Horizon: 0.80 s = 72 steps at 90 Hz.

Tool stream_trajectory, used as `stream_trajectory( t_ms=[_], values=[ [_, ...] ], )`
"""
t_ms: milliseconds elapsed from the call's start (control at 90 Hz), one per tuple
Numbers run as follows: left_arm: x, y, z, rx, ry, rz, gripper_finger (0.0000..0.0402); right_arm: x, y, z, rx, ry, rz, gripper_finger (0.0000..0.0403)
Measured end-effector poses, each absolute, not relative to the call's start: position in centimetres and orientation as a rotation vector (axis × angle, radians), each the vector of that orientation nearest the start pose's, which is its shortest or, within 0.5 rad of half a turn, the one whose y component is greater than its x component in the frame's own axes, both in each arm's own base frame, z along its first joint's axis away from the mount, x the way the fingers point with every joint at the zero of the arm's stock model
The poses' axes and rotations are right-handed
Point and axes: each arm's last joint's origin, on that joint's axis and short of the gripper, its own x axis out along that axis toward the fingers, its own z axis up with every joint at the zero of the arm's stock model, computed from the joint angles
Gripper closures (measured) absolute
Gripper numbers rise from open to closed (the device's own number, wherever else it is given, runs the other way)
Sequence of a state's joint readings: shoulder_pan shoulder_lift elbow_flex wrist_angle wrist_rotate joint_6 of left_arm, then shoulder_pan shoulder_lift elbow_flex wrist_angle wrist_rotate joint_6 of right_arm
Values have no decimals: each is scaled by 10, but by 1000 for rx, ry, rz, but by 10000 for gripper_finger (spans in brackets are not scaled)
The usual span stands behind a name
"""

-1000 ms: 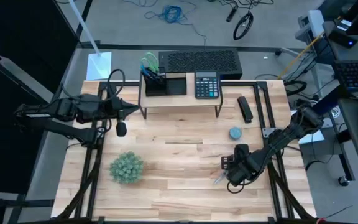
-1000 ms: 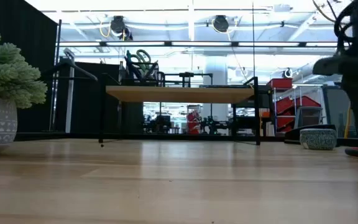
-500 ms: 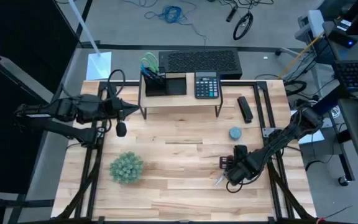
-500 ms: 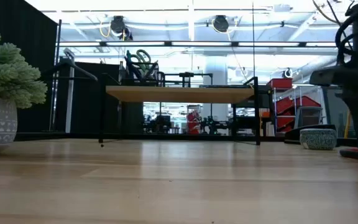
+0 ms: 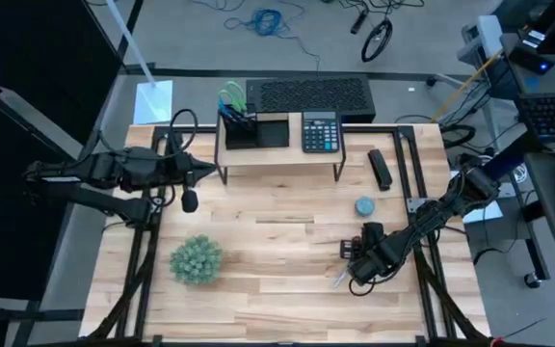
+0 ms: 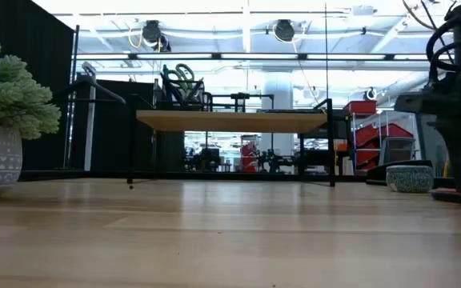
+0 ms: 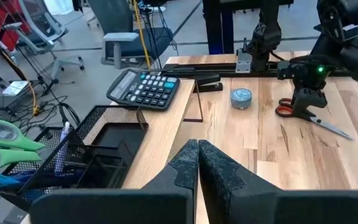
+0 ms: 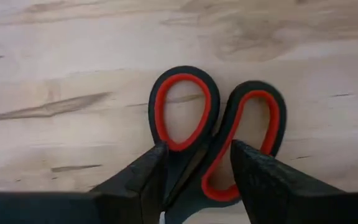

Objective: Pick and place office supplies into organizer
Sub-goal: Put the black scissors into the desk organizer on the shelf

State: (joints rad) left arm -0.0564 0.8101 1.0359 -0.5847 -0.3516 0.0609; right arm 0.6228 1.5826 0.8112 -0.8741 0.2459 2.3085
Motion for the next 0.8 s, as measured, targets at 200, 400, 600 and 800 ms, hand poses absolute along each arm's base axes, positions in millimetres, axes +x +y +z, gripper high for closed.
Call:
stream_trajectory(
  t_ms=[200, 400, 600, 800],
  values=[
    [153, 1, 375, 133, 363, 281, 402, 194, 127, 144, 1154, 913, -1346, 246],
    [153, 1, 375, 132, 363, 281, 402, 196, 128, 144, 1168, 886, -1321, 246],
    [153, 1, 375, 132, 362, 282, 402, 197, 129, 147, 1191, 885, -1294, 246],
    [153, 1, 375, 132, 362, 281, 402, 195, 126, 149, 1164, 877, -1325, 245]
  ],
)
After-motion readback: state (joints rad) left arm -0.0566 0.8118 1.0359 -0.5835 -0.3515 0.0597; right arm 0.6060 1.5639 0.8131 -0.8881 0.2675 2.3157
